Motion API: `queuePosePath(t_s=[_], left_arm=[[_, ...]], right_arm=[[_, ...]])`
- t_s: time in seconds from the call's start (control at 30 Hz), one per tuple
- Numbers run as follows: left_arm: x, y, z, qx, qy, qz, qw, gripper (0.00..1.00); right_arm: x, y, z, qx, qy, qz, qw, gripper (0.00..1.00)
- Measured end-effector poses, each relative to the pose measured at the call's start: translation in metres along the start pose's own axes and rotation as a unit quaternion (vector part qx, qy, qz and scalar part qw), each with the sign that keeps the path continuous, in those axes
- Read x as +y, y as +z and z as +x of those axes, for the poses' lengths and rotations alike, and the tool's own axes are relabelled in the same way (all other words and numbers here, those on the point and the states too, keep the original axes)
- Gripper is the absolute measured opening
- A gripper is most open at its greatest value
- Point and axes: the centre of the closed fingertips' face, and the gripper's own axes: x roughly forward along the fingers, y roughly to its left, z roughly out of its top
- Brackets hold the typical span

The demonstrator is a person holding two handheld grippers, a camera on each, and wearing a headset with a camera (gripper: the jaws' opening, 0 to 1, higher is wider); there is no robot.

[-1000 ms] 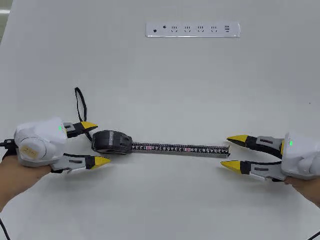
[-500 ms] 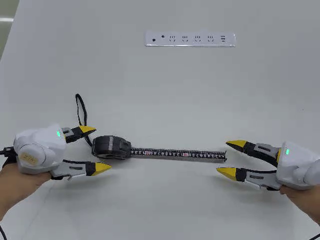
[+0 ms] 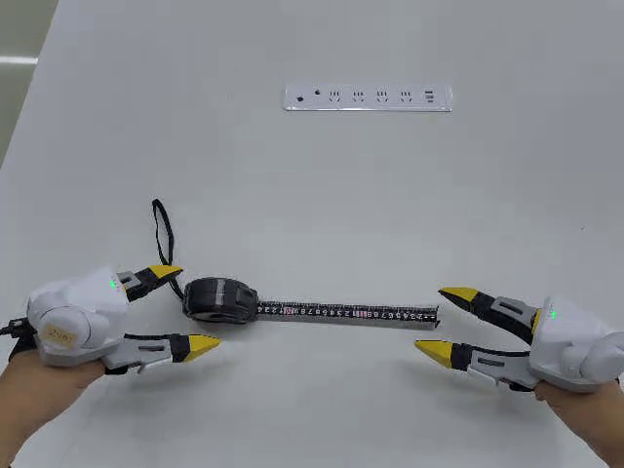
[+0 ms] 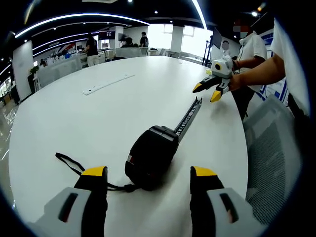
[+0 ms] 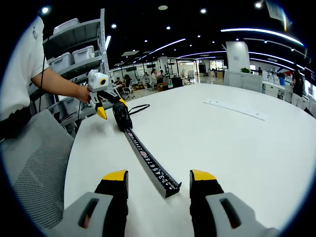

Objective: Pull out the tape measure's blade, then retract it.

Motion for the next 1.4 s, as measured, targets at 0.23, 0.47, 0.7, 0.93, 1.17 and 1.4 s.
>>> queuePosePath(t_s=[0.23,0.47,0.7,0.93,1.17,1.4], left_arm=[[0.0,-0.001,-0.004,-0.008,0.013,-0.015,0.9998,0.67],[-0.002,0.001,-0.008,-0.022,0.023,-0.031,0.999,0.69],[-0.007,0.002,-0.015,-0.028,0.03,-0.035,0.9985,0.7],[-0.008,-0.001,-0.023,-0.035,0.042,-0.046,0.9975,0.7],[-0.014,-0.009,-0.029,-0.05,0.056,-0.066,0.995,0.72],[-0.02,-0.014,-0.037,-0.059,0.065,-0.081,0.9929,0.72]], right_arm=[[0.007,0.003,-0.002,-0.01,-0.011,0.019,0.9997,0.52],[0.01,0.006,-0.006,-0.012,-0.023,0.023,0.9994,0.55],[0.015,0.006,-0.011,-0.013,-0.029,0.023,0.9992,0.56],[0.02,0.006,-0.016,-0.015,-0.04,0.025,0.9988,0.56],[0.029,0.006,-0.022,-0.024,-0.053,0.035,0.9977,0.57],[0.038,0.005,-0.028,-0.025,-0.063,0.034,0.9971,0.59]])
